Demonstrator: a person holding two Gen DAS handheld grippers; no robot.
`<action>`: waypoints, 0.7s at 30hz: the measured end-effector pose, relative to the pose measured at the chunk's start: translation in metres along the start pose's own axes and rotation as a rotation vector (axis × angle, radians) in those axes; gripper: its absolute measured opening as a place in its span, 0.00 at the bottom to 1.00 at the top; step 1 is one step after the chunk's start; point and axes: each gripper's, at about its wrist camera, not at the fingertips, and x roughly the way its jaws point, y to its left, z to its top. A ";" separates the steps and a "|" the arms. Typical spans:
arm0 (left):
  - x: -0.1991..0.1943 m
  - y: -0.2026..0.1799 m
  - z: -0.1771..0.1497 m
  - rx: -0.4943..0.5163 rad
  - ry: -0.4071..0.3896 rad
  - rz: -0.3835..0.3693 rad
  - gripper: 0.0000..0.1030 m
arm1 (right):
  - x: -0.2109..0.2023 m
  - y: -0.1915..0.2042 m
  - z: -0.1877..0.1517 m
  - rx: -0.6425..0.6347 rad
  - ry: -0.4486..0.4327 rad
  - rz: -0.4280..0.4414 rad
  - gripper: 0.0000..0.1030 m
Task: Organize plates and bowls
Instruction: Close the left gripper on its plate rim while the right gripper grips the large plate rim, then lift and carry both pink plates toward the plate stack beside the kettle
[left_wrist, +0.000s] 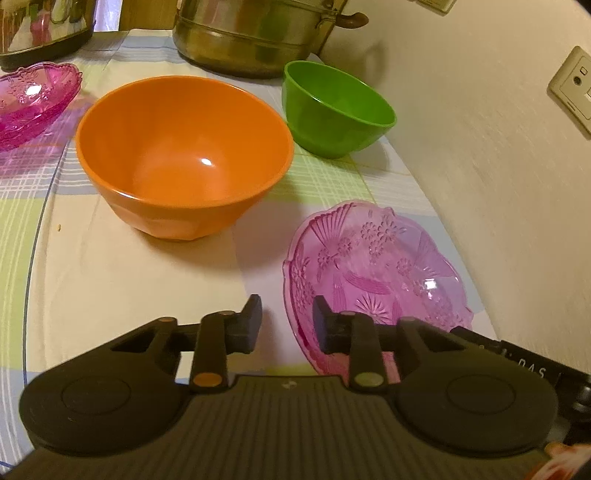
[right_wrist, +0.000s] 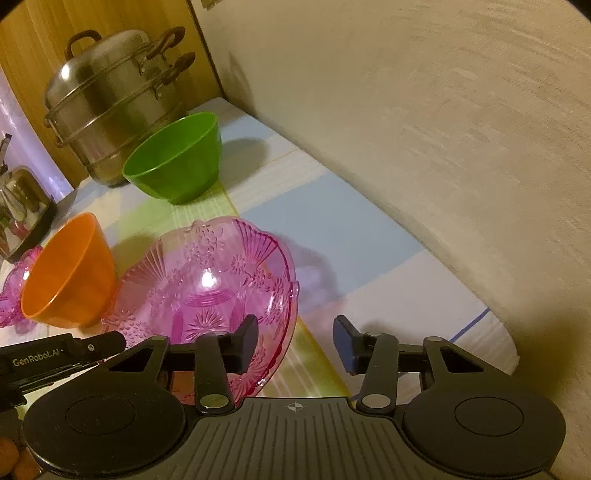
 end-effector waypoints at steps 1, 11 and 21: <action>-0.001 0.001 0.000 -0.005 -0.004 0.000 0.19 | 0.001 0.000 0.000 0.002 0.003 0.002 0.41; -0.002 -0.002 0.002 0.003 -0.009 -0.024 0.07 | 0.004 0.001 -0.003 0.006 0.018 0.008 0.17; -0.008 -0.011 0.004 0.039 -0.018 -0.038 0.07 | -0.006 0.003 -0.005 0.011 0.003 0.015 0.11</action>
